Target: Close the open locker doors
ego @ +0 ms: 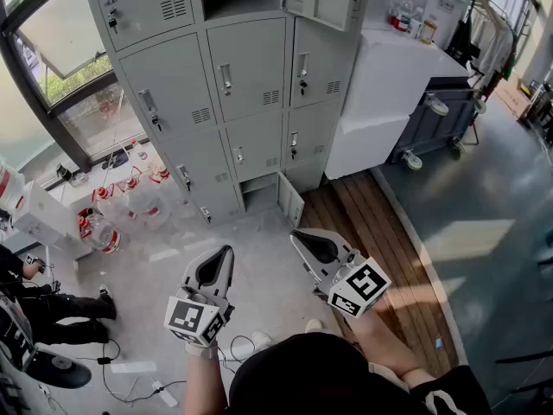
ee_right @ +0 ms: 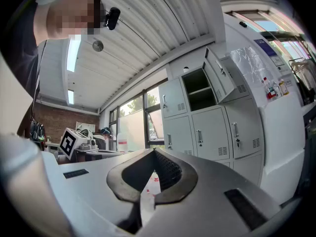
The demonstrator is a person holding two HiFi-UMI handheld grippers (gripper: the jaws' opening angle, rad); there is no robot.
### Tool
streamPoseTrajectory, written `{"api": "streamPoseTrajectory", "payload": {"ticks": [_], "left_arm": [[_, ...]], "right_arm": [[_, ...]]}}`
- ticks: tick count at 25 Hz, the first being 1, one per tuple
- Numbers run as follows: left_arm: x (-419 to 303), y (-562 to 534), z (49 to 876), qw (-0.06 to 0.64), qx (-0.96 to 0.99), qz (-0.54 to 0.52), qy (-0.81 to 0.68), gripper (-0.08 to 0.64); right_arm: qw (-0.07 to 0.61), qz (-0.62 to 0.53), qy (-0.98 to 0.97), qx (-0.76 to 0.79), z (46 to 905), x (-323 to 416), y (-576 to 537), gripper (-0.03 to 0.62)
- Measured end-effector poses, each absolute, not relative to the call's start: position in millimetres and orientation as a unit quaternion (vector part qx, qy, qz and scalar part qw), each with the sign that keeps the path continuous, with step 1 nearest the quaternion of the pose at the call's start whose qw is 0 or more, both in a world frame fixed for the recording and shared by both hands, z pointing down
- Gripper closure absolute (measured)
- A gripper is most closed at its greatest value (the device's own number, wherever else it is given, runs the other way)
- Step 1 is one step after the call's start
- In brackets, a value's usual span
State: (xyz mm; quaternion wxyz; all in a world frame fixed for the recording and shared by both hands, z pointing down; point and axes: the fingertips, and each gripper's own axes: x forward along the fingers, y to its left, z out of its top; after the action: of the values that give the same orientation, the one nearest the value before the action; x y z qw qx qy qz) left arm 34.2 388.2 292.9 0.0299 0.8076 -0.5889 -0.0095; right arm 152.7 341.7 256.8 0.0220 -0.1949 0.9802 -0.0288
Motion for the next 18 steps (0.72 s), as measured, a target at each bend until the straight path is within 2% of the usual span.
{"api": "streamPoseTrajectory", "payload": {"ticks": [10, 18], "left_arm": [[-29.3, 423.4, 308.1, 0.021, 0.813, -0.001, -0.582, 0.543], [-81.6, 436.0, 331.5, 0.048, 0.802, -0.006, -0.596, 0.543]], "right_arm": [[0.025, -0.041, 0.981, -0.19, 271.7, 83.4, 360.2, 0.563], [0.015, -0.052, 0.979, -0.196, 287.3, 46.3, 356.9, 0.563]]}}
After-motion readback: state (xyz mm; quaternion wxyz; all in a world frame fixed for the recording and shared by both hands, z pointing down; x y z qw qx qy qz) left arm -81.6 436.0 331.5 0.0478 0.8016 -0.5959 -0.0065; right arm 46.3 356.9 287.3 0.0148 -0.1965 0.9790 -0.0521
